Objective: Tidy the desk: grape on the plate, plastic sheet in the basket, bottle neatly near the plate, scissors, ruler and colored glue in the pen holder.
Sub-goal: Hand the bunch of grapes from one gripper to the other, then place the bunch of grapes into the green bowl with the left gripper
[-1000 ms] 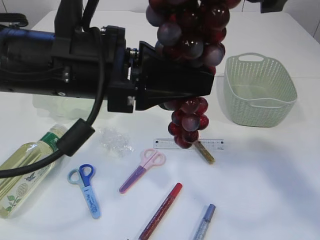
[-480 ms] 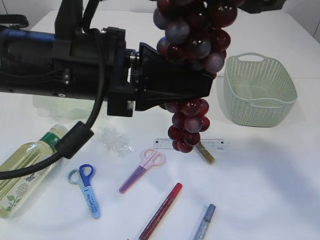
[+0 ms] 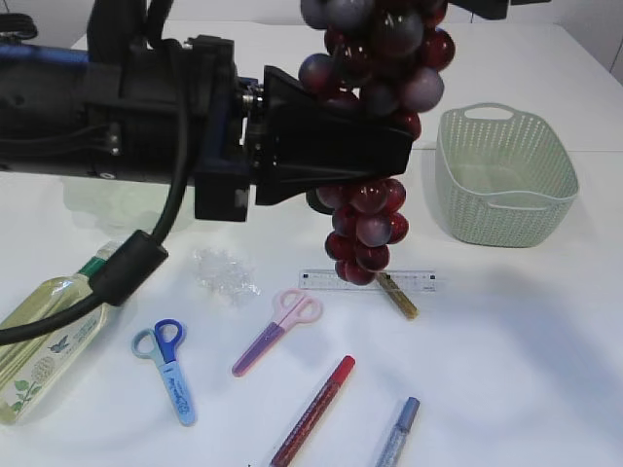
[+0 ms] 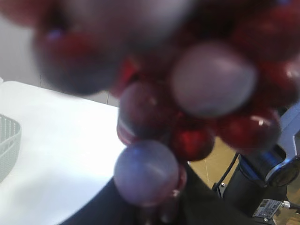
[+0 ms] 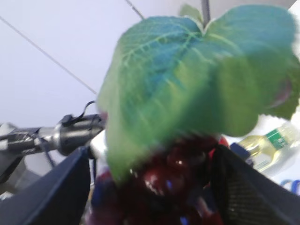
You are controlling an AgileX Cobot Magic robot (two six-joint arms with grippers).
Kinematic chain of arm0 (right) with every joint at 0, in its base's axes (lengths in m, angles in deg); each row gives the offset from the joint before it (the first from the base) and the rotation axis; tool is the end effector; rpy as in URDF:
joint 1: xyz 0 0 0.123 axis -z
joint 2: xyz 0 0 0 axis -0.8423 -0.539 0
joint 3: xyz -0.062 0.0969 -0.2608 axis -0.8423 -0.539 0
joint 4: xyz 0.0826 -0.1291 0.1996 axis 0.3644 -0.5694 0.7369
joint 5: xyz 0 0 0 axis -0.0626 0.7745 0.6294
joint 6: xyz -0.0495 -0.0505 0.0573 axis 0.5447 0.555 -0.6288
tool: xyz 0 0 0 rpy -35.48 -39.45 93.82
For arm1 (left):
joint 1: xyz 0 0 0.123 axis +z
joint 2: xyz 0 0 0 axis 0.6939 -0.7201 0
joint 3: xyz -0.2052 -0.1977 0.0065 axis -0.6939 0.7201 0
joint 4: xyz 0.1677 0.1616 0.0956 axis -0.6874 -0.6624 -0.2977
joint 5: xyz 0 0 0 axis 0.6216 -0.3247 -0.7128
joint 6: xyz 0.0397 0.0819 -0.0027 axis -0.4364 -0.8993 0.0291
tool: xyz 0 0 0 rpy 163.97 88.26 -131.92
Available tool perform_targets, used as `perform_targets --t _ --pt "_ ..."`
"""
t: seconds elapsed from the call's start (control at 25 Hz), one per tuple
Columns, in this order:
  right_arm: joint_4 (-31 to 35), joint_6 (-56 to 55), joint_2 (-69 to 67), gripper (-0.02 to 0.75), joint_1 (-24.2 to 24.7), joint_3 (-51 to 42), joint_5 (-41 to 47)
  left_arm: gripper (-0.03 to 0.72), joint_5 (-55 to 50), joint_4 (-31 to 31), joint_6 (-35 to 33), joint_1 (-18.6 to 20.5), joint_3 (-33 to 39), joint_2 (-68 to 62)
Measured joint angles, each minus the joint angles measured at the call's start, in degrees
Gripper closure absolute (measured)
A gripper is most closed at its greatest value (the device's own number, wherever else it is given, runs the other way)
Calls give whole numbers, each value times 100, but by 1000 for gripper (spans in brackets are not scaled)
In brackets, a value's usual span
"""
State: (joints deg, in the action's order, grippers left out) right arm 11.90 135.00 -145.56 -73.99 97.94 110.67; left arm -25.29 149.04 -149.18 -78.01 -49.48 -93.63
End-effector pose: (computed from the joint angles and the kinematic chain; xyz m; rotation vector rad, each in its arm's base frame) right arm 0.2170 0.1426 0.4119 -0.5563 1.8547 1.3922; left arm 0.2197 -0.2346 0.3006 1.1218 1.5223 -1.2554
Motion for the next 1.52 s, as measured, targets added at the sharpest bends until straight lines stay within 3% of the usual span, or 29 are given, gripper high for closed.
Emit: perform_targets --t 0.24,0.64,0.8,1.0,1.16,1.36,1.52 --pt "-169 41 0 118 0 0 -726 590 0 0 -20 0 0 96" --pt "-366 83 0 108 0 0 -1160 592 8 -11 -20 27 0 215" --pt "-419 83 0 113 0 0 -1344 592 -16 -11 6 397 0 355" --pt "-1145 -29 0 142 0 0 -1438 592 -16 -11 99 1189 0 520" --pt "-2329 -848 0 161 0 0 -1438 593 61 -11 277 1707 0 543" --pt "-5162 -3105 0 164 0 0 -1124 593 646 -11 400 2048 0 543" --pt "-7126 -4245 0 164 0 0 -339 593 1681 11 410 2065 0 543"
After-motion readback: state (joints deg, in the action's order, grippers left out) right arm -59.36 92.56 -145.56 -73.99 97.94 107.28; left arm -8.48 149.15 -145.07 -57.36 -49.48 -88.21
